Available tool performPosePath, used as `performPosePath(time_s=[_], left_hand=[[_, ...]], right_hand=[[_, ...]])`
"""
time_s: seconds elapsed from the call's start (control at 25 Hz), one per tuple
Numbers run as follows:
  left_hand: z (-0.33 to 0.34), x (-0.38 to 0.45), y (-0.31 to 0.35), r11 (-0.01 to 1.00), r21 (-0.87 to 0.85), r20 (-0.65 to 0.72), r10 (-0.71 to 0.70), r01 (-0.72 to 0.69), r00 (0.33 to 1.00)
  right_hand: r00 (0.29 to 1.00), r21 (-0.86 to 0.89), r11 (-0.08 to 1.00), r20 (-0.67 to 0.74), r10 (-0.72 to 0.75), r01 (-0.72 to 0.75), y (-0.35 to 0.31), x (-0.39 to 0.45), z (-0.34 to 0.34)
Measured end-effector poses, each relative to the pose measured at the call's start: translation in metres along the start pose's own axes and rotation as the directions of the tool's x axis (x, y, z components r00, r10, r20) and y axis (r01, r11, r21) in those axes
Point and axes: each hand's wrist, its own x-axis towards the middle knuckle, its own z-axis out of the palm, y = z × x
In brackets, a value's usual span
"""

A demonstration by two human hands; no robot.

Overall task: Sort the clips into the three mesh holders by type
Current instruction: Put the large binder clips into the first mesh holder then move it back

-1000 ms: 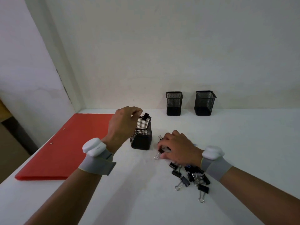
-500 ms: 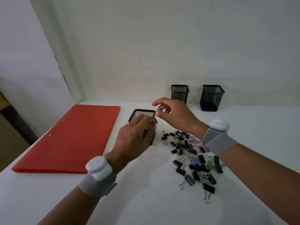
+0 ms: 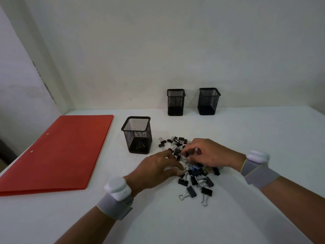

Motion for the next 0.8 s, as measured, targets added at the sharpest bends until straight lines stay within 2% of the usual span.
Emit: performPosePath(time_s=[0.12,0.28,0.36,0.44,0.52,0.64,0.72,0.8], left_hand=[[0.004,-0.005,0.006,0.997,0.003,-0.041,-0.080,0.080,0.996],[0.005,-0.006,0.016,0.985,0.018,-0.066,-0.170,0.172,0.983],[0.000,-0.009,0.019,0.981,0.005,-0.108,-0.193,0.195,0.975],[-0.011,-0.011,0.021,0.976,0.037,-0.230,-0.202,0.216,0.952],[-0.032,-0.012,0.023,0.963,0.067,-0.386,-0.218,0.262,0.896],[-0.068,-0.007,0.016,0.933,0.029,-0.548,-0.284,0.357,0.787],[-0.087,-0.004,0.002,0.909,0.005,-0.616,-0.326,0.417,0.717],[-0.098,-0.004,-0.015,0.880,0.026,-0.631,-0.354,0.475,0.690]], right_hand=[[1.000,-0.002,1.000,-0.009,0.002,-0.002,0.004,-0.008,0.009],[0.989,-0.021,0.998,-0.136,-0.055,0.053,-0.003,-0.018,0.016],[0.988,-0.053,0.993,-0.104,-0.113,0.108,-0.011,-0.022,0.017],[0.989,-0.067,0.988,-0.047,-0.143,0.140,-0.017,-0.024,0.018],[0.989,-0.070,0.986,0.020,-0.148,0.149,-0.022,-0.023,0.021],[0.984,-0.160,0.974,0.104,-0.147,0.162,-0.025,-0.019,0.028],[0.984,-0.168,0.971,0.084,-0.158,0.171,-0.028,-0.016,0.031],[0.985,-0.189,0.967,0.069,-0.160,0.170,-0.030,-0.010,0.033]])
